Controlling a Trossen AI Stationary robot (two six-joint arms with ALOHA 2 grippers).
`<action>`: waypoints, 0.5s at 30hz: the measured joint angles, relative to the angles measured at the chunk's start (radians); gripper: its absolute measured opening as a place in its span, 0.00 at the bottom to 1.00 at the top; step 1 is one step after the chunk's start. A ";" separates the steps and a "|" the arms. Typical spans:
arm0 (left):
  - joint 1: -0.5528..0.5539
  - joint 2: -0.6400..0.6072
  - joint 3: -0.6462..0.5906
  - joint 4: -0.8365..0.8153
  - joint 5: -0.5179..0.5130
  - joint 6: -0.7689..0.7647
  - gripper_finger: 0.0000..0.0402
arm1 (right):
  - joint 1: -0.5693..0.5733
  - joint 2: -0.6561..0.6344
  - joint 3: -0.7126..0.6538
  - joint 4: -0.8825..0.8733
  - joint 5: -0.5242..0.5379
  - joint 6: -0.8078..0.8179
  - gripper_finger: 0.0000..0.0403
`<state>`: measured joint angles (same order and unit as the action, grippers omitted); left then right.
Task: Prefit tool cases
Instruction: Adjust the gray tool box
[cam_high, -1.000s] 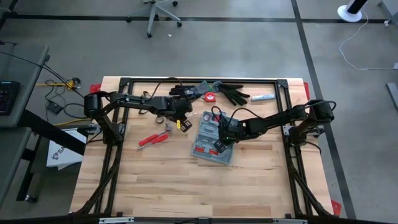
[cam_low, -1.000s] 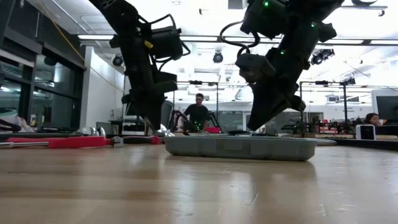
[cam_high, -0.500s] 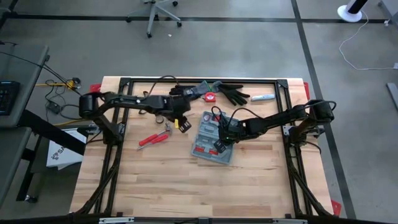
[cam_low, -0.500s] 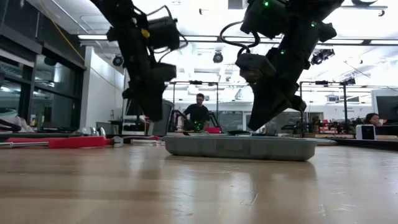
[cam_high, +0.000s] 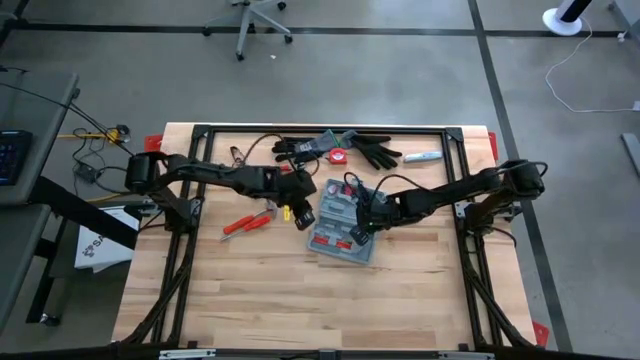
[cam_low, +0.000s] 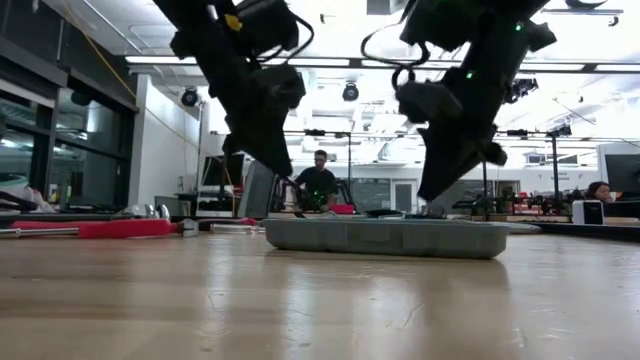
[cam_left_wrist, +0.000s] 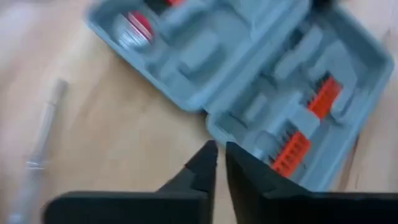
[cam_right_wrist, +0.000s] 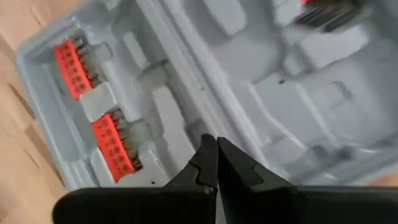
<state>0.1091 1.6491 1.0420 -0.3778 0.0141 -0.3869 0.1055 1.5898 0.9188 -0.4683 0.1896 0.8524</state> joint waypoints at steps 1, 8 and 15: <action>-0.003 0.013 0.000 0.003 0.005 0.005 0.02 | -0.002 -0.017 0.000 -0.010 0.010 0.000 0.00; 0.015 0.040 0.000 0.010 -0.011 0.023 0.00 | -0.040 -0.107 -0.036 -0.069 0.046 0.003 0.00; 0.076 0.061 -0.001 -0.001 -0.010 0.067 0.00 | -0.065 -0.142 -0.240 0.137 -0.011 0.142 0.00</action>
<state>0.1850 1.7100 1.0413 -0.3788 0.0040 -0.3200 0.0406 1.4474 0.6786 -0.3314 0.1783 0.9944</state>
